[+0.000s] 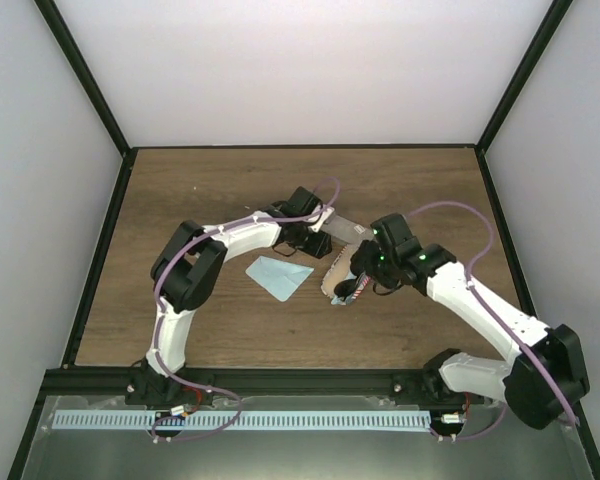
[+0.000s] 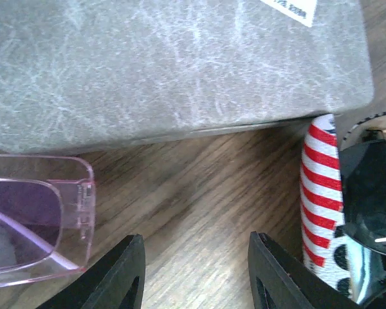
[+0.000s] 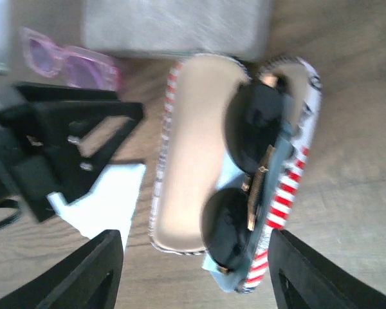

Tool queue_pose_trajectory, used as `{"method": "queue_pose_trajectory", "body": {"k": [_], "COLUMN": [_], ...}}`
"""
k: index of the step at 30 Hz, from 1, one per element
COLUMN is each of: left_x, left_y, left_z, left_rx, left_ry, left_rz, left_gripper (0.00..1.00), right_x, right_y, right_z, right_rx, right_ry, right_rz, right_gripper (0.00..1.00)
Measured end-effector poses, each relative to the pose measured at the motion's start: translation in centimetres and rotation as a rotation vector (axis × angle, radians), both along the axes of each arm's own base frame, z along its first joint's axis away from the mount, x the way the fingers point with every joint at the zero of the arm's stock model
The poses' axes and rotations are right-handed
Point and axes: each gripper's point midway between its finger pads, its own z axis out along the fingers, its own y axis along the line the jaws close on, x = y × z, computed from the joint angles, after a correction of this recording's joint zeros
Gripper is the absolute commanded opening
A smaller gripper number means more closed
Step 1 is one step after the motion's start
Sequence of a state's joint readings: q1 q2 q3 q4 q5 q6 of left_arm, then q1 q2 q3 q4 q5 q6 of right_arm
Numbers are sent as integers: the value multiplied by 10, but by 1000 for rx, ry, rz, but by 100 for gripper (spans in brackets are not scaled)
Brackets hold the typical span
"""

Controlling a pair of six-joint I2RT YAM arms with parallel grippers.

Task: Organize the sunglasses
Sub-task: Place the sunglasses in the sunglasses case.

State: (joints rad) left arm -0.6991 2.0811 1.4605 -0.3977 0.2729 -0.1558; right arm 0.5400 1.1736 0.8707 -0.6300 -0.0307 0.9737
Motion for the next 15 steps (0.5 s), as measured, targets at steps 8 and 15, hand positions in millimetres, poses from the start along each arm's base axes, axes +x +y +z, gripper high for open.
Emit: {"method": "queue_pose_trajectory", "body": {"k": [8,15], "left_x": [-4,-14], "left_y": [4,2], "left_z": [-12,-15], "left_rx": [24,12], "left_ry": [37,72], "left_rz": [-3,-23], "left_gripper": [43,43], "right_x": [-30,-15], "right_y": [-23,-25], "right_z": [-53,-61], "right_rx": [-30,3], "right_ry": [171,169], "right_rz": [-75,-86], "right_gripper": [17,70]}}
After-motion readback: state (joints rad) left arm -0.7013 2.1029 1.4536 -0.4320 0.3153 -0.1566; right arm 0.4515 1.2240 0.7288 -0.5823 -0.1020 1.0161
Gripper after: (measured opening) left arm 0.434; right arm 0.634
